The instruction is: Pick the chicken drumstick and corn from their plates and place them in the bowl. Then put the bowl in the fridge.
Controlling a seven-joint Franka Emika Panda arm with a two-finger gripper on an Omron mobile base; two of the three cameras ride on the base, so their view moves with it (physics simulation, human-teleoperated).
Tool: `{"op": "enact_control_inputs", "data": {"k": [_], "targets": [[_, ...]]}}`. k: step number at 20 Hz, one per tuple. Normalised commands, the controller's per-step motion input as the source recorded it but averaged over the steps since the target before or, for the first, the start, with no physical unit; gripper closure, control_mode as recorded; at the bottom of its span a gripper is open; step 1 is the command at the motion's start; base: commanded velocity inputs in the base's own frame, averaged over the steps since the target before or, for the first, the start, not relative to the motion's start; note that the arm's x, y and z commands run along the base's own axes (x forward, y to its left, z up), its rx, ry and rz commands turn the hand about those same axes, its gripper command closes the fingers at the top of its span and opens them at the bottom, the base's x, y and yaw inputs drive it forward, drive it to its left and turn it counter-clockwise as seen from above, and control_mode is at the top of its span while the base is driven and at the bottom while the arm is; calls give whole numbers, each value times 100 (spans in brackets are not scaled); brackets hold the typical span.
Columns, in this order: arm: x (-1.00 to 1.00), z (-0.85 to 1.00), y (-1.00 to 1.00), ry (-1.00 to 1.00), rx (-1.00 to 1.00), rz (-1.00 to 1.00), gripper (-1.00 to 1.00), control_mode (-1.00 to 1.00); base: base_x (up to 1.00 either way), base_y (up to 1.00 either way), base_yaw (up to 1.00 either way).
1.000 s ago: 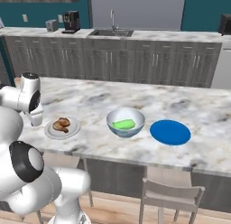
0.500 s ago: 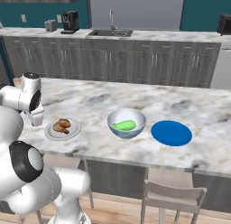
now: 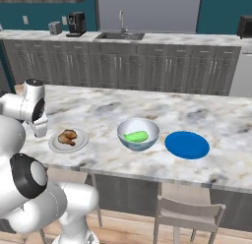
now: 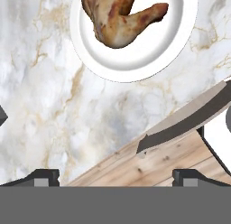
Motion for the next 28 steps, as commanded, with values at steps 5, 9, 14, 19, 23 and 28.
{"op": "enact_control_inputs", "data": {"k": [5,9,14,19,23,28], "targets": [[0,0,0,0,0,0,-100,100,0,0,0],[0,0,0,0,0,0,-100,100,0,0,0],[0,0,0,0,0,0,-100,-100,0,0,0],[0,0,0,0,0,0,-100,-100,0,0,0],[0,0,0,1,0,0,-100,-100,0,0,0],[0,0,-2,0,1,0,-100,-100,0,0,0]]}}
